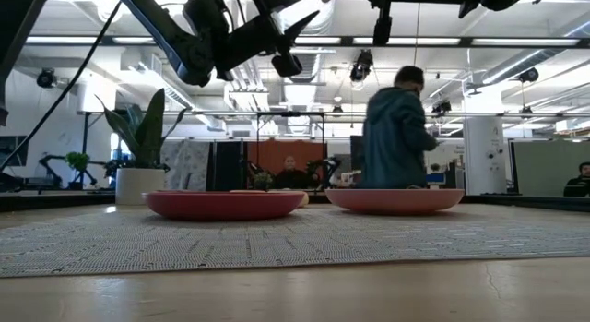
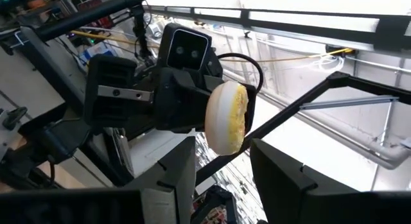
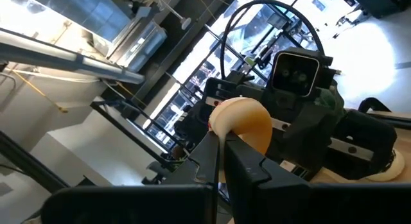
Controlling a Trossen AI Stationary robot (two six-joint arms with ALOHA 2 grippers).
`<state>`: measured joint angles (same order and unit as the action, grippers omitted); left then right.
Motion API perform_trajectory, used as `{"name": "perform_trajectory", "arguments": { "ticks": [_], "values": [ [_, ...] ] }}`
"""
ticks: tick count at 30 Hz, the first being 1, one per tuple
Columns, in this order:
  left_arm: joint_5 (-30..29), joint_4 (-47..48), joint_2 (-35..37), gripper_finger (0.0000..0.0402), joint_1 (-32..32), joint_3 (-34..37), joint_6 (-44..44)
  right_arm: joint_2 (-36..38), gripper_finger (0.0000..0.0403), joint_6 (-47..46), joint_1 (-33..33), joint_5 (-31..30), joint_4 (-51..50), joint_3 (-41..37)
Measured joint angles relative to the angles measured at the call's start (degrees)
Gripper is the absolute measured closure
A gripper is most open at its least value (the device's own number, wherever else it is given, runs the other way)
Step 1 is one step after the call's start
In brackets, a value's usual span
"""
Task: Pick & Place donuts
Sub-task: Put the small yellow donut on the pink plate
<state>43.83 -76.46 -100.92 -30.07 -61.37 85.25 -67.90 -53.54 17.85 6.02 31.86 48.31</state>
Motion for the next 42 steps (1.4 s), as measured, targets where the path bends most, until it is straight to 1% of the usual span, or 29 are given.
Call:
{"name": "perform_trajectory", "arguments": {
  "ticks": [6, 13, 21, 29, 37, 42],
  "values": [
    [-0.8, 0.34, 0.0, 0.028, 0.91, -1.75, -0.29, -0.36, 0.0394, -0.07, 0.0, 0.04, 0.04, 0.0],
    [-0.79, 6.92, 0.0, 0.028, 1.15, -4.26, -3.87, -0.46, 0.0394, -0.24, 0.0, 0.28, 0.07, 0.0],
    [-0.77, 9.58, 0.0, 0.028, 1.15, -4.13, -6.35, -0.46, 0.0394, -0.46, -0.11, 0.68, 0.11, 0.0],
    [-1.8, 9.61, 0.0, 0.028, 1.4, -5.25, -6.92, -0.44, 0.0394, -0.45, -0.09, 1.13, 0.2, 0.0],
    [0.4, 9.64, 0.02, 0.028, 2.66, -8.02, -7.92, -0.42, 0.0394, -0.41, -0.13, 1.08, 0.26, 0.04],
    [1.69, 9.84, 0.02, 0.028, 2.94, -8.0, -8.34, -0.39, 0.0394, -0.33, -0.13, 0.33, 0.26, 0.07]
  ]
}}
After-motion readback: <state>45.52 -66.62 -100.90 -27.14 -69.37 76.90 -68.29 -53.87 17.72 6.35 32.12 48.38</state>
